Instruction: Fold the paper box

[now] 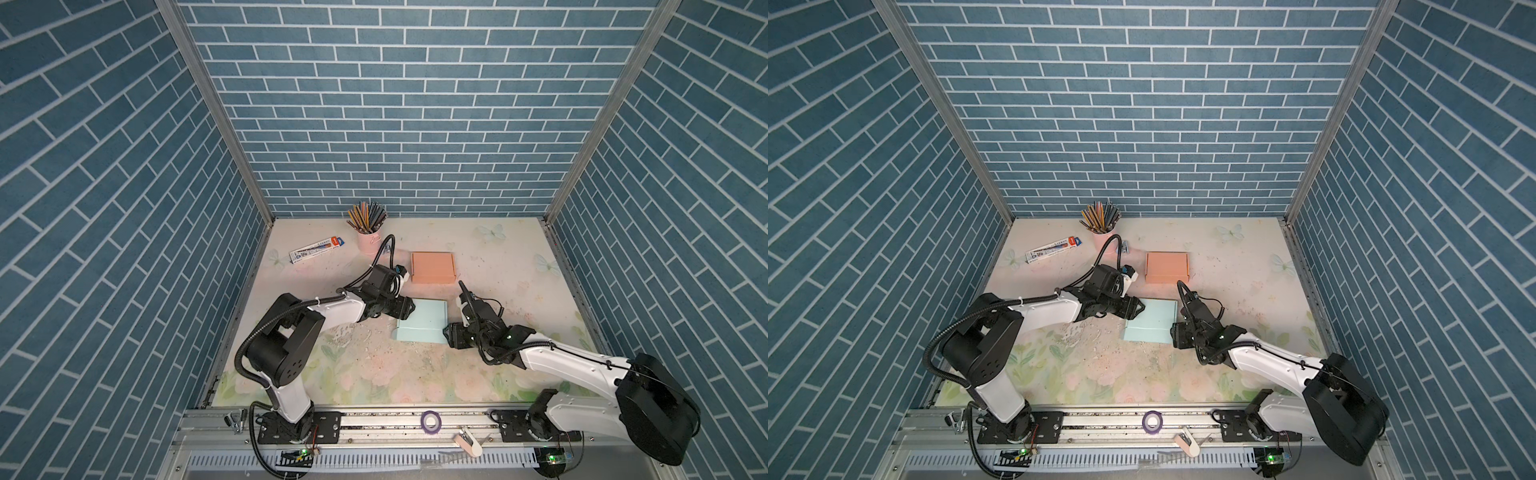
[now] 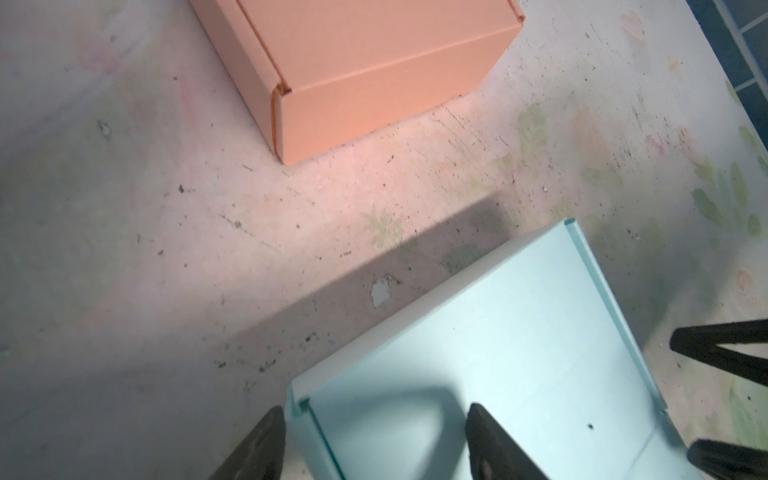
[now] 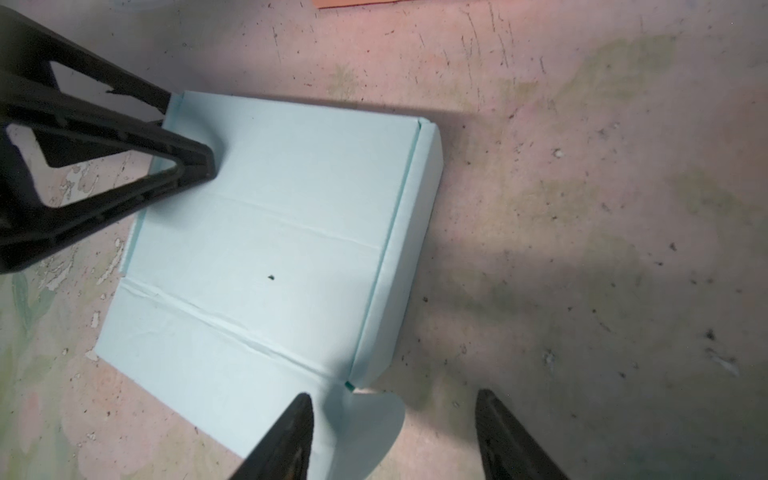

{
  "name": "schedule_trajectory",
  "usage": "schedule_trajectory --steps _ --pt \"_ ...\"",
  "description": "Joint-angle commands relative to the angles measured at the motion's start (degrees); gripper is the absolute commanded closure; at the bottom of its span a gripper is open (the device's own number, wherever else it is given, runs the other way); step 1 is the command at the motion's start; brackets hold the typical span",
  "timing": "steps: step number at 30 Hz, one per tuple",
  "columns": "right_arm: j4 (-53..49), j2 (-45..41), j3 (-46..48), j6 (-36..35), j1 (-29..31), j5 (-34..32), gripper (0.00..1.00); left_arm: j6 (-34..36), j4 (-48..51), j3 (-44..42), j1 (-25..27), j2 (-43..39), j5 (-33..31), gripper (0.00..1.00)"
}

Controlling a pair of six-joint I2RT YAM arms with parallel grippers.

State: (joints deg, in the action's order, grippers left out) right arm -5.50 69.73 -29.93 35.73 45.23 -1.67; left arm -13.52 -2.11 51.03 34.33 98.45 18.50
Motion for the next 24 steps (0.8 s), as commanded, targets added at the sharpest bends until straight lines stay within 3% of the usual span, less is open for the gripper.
schedule_trajectory --steps 1,17,24 --pt "0.2 -0.8 0.6 0.6 -0.6 0.1 0.37 -1.5 -1.0 -2.9 0.3 -2.7 -0.4 0.32" --pt "-1.6 1.5 -1.6 -3.4 -3.5 -2.4 0.38 -6.9 -3.2 -17.0 4.2 -14.6 -2.9 0.34" --pt "-1.4 4.3 -4.0 -5.3 -4.8 -1.6 0.38 -7.5 1.2 -17.5 5.3 -22.8 -3.5 0.33"
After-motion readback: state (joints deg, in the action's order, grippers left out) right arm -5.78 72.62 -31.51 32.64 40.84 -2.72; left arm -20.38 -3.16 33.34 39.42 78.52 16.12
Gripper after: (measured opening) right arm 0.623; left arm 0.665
